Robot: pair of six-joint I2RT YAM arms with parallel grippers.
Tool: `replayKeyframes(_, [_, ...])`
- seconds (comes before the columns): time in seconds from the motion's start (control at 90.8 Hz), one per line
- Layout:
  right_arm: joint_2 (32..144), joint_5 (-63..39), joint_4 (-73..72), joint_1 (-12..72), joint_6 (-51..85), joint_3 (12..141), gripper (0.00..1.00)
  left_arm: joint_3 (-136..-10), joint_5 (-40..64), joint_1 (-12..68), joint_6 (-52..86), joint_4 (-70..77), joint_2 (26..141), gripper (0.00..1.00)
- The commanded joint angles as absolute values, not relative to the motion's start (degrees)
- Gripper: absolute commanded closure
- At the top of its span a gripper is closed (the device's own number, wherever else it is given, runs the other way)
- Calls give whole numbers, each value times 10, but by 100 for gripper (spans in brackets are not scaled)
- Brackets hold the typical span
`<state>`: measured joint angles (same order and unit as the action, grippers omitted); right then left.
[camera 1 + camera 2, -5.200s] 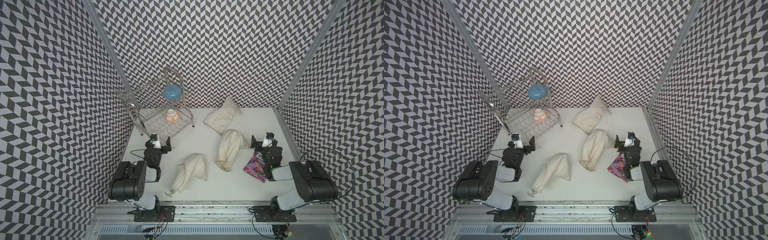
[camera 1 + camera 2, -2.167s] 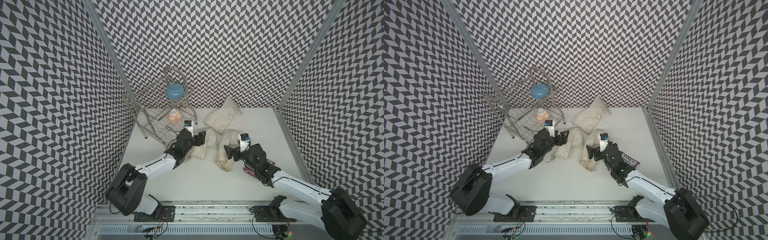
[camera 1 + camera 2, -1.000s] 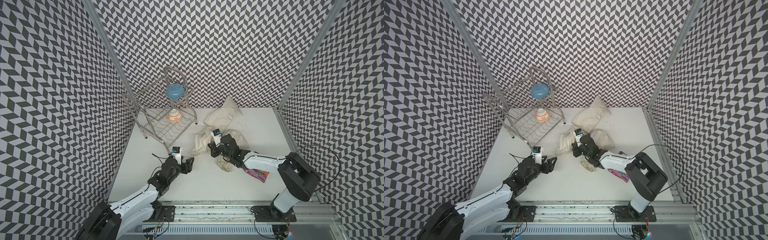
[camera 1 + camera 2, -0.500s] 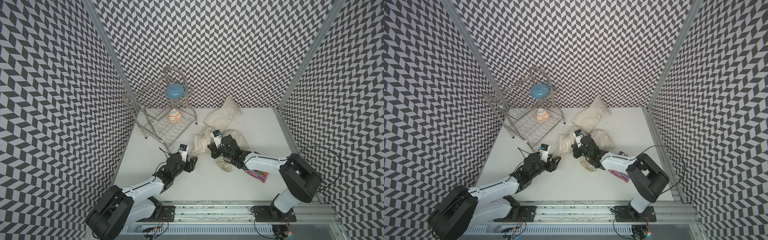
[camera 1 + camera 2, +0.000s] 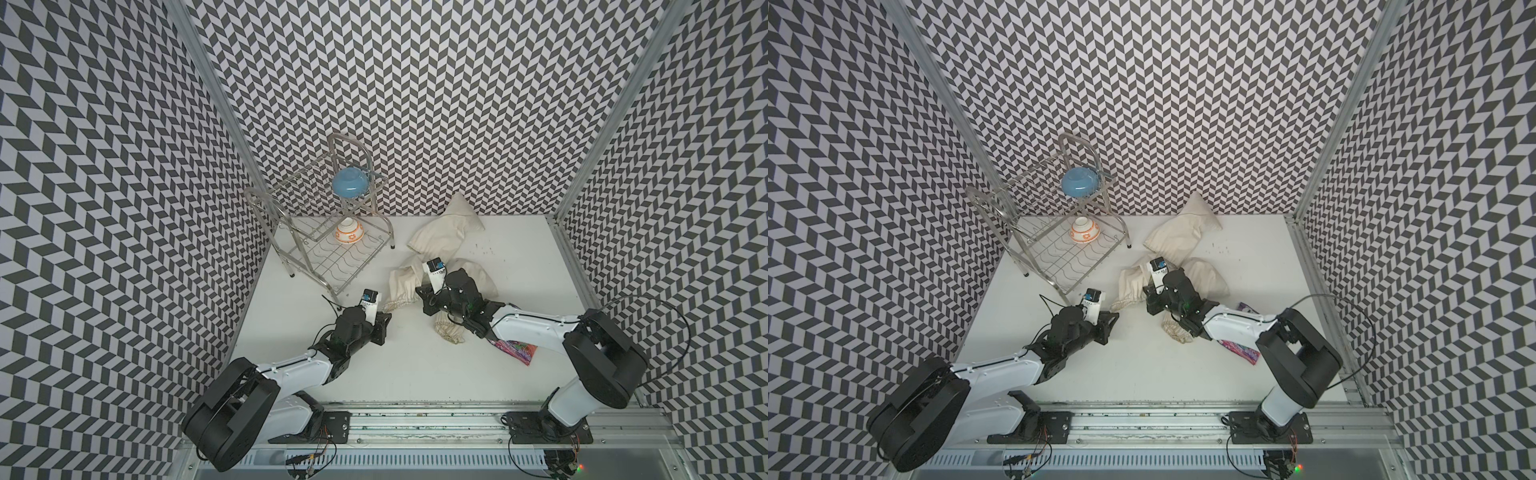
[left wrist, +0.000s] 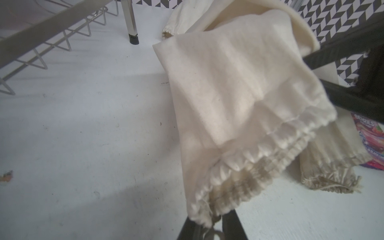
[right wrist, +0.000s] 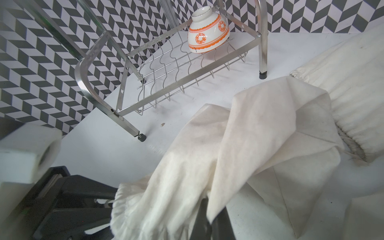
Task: Close the soil bag
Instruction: Adjust the soil bag at the center of the board.
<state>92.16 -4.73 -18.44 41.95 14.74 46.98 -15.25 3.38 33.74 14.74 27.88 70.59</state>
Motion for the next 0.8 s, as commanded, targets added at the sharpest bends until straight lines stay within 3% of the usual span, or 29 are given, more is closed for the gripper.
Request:
replayKeyframes(0.0, [898, -43, -221, 409, 160, 461, 100, -137, 42, 339, 153, 298, 690, 92])
replayKeyframes(0.055, [895, -42, -222, 401, 164, 461, 100, -134, 39, 338, 155, 294, 681, 100])
replayKeyframes(0.286, [885, -42, -223, 367, 181, 470, 100, -119, 36, 338, 162, 287, 617, 100])
replayKeyframes(0.793, [877, -120, -232, 364, 180, 482, 100, -148, 79, 339, 167, 339, 696, 85])
